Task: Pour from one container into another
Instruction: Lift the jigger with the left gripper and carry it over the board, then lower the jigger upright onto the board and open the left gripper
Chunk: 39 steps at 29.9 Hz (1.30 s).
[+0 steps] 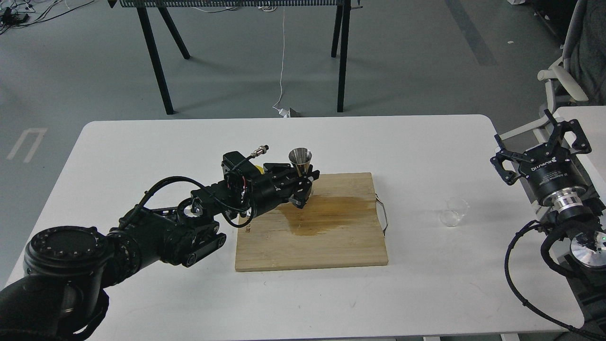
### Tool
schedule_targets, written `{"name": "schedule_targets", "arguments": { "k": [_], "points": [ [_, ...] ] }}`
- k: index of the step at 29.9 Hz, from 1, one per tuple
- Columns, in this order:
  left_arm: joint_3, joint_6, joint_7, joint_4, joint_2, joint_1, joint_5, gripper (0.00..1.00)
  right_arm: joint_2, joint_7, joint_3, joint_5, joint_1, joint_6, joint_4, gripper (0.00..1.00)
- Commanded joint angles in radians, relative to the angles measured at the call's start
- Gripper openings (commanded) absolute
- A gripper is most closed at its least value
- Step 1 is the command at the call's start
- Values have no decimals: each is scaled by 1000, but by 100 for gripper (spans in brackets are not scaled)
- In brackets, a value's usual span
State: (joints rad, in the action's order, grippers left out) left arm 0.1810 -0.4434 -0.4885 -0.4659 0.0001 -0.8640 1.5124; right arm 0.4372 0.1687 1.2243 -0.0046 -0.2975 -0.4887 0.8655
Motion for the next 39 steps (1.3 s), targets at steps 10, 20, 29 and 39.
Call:
{"name": "schedule_targets", "arguments": {
  "k": [10,20,29,39],
  "points": [
    [-3,-8,0,-65,0,20,-1,12,-3,0,-2,0,1,0,1,99],
    [-3,-8,0,-65,0,23,-3,17,-9,2,-19,0,0,0,1,99],
    [-2,-9,0,-66,0,36,-3,23,-3,2,-19,0,0,0,0,99],
    [-2,-8,0,-65,0,49,-3,33,-5,2,-17,-2,1,0,0,99]
  ]
}}
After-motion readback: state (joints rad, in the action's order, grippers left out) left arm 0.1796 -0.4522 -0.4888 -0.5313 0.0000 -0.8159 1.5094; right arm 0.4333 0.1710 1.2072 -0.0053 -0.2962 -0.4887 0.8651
